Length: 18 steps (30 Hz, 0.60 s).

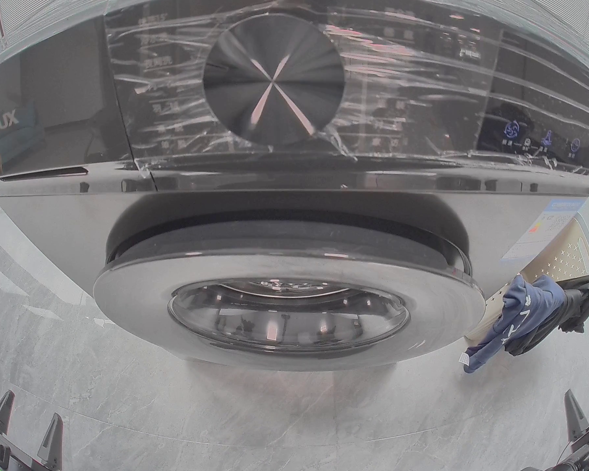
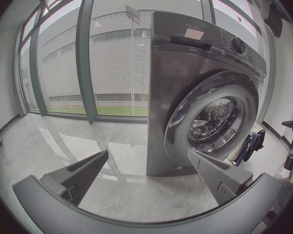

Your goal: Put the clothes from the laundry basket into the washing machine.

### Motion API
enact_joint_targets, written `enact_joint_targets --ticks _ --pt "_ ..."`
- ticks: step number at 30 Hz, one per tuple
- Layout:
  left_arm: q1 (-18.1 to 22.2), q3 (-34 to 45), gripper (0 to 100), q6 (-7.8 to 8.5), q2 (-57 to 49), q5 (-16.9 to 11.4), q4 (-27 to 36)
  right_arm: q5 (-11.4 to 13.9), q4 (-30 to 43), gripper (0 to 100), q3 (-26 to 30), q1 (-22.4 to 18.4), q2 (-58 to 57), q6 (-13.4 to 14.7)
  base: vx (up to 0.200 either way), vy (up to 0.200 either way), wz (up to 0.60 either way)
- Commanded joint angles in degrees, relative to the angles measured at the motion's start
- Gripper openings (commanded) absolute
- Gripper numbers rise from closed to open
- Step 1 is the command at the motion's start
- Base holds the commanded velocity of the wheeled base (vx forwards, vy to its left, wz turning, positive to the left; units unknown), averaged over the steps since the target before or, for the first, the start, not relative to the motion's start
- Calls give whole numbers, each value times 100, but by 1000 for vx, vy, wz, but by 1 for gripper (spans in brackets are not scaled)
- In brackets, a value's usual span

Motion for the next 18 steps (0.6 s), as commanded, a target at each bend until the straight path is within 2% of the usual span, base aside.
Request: enact_joint_targets --ticks 1,3,4,6,7,9,11,15,18 --pt "-8 92 100 7 -77 3 9 -10 -48 100 -739 66 452 48 0 0 0" --pt "1 92 100 7 -77 3 0 78 119 100 -739 74 892 48 0 0 0" --pt "1 92 100 -2 -77 3 9 210 198 100 -625 101 1147 57 0 0 0" --pt "1 92 100 -2 -77 3 0 553 163 100 -343 198 1586 75 0 0 0" --pt "1 92 100 -2 -77 3 0 808 127 100 -229 241 1911 83 0 0 0" --pt "1 92 100 -2 -77 3 0 1168 31 100 -203 294 2430 83 0 0 0" --pt "1 92 100 -2 -77 3 0 1396 -259 100 -256 312 3080 83 0 0 0" --pt "1 92 100 -2 -77 3 0 1423 -1595 100 -361 373 4346 206 0 0 0" --pt "1 92 100 -2 -77 3 0 1388 -2615 100 -396 699 5190 400 0 0 0"
